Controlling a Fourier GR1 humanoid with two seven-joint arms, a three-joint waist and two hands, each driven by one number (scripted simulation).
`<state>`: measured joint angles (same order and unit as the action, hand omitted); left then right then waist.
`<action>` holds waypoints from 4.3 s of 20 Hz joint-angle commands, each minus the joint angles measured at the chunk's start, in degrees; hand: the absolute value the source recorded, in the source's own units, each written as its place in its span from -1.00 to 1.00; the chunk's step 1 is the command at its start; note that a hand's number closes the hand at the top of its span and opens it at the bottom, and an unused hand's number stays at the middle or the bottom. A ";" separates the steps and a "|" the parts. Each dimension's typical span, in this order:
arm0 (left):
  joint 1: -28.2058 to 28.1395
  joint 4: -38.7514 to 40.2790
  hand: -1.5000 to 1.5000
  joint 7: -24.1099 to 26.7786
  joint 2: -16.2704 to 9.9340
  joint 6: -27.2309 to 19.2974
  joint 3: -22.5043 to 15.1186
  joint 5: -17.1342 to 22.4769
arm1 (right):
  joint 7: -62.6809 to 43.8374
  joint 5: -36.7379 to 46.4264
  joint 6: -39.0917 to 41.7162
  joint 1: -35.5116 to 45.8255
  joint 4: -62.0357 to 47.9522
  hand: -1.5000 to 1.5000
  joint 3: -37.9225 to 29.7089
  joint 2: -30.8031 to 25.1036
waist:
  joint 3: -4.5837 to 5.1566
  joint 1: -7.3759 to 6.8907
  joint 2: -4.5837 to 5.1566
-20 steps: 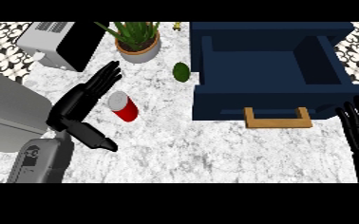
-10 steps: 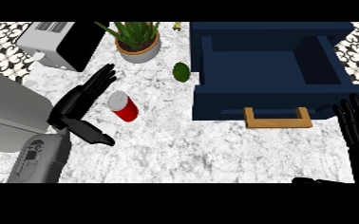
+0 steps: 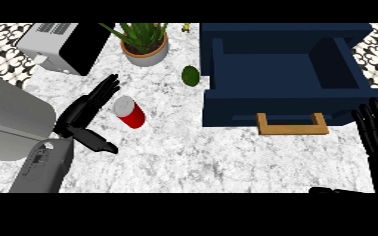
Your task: Pick up the can, place it into the drawer and close the drawer
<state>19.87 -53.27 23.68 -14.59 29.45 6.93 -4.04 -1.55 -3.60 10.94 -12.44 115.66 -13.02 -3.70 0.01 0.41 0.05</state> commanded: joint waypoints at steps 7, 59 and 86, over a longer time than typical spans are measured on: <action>4.92 16.39 -1.00 10.97 -1.85 -0.77 0.62 -5.07 | -0.14 -0.97 1.25 -2.60 3.08 -1.00 -1.50 0.57 | 0.02 0.30 0.05; 19.64 30.17 1.00 10.33 7.13 -0.22 1.28 -5.46 | -6.83 -2.64 0.52 -1.80 9.09 -1.00 -1.01 1.76 | -0.02 -0.17 -0.11; 8.30 -22.85 1.00 -23.88 13.70 -34.60 -2.48 2.80 | -7.41 -5.76 1.28 -7.23 15.56 -1.00 -3.33 2.08 | -0.03 -0.17 -0.27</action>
<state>24.45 -70.90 7.03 -0.86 -2.65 6.12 0.02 -5.21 -7.32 12.15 -19.23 127.19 -15.61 -0.97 -0.07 -0.28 -0.35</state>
